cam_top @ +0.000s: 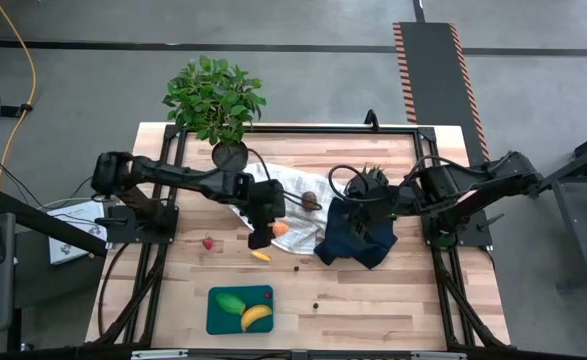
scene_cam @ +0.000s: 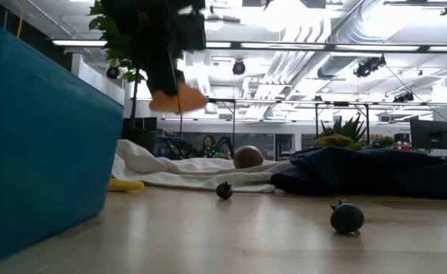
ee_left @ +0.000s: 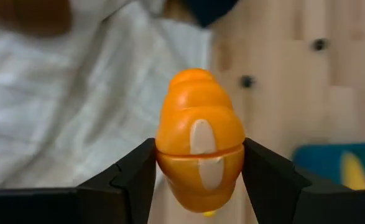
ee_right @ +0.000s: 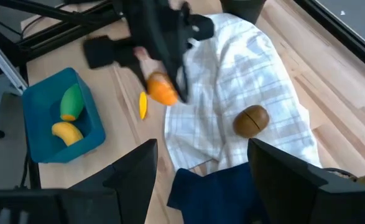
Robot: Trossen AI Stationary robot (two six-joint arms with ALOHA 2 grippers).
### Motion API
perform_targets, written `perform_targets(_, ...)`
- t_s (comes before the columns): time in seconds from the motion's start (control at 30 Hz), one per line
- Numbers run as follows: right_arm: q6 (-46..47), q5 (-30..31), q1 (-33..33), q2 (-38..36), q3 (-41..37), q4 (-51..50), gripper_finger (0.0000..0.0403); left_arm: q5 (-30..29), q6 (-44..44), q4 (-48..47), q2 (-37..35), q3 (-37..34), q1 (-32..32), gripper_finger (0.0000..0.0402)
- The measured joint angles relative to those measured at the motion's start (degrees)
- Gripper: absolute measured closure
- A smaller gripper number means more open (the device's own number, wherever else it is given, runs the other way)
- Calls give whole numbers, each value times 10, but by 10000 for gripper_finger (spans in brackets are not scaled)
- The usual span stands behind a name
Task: Pick and placing Produce into tupperware
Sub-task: Put the croissant into the bin
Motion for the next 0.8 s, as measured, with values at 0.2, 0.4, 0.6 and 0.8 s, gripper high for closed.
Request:
perform_targets(0.2,0,4,0,0,0,-6,162,14,-29,-4,-41,0,-41,205)
perform_targets(0.4,0,5,0,0,0,-11,162,38,-87,-23,-84,0,-88,205)
perform_targets(0.6,-1,4,0,0,0,-17,162,44,-166,-33,-119,0,-160,204)
perform_targets(0.8,-10,0,0,0,0,-17,162,24,-280,-33,-126,0,-249,204)
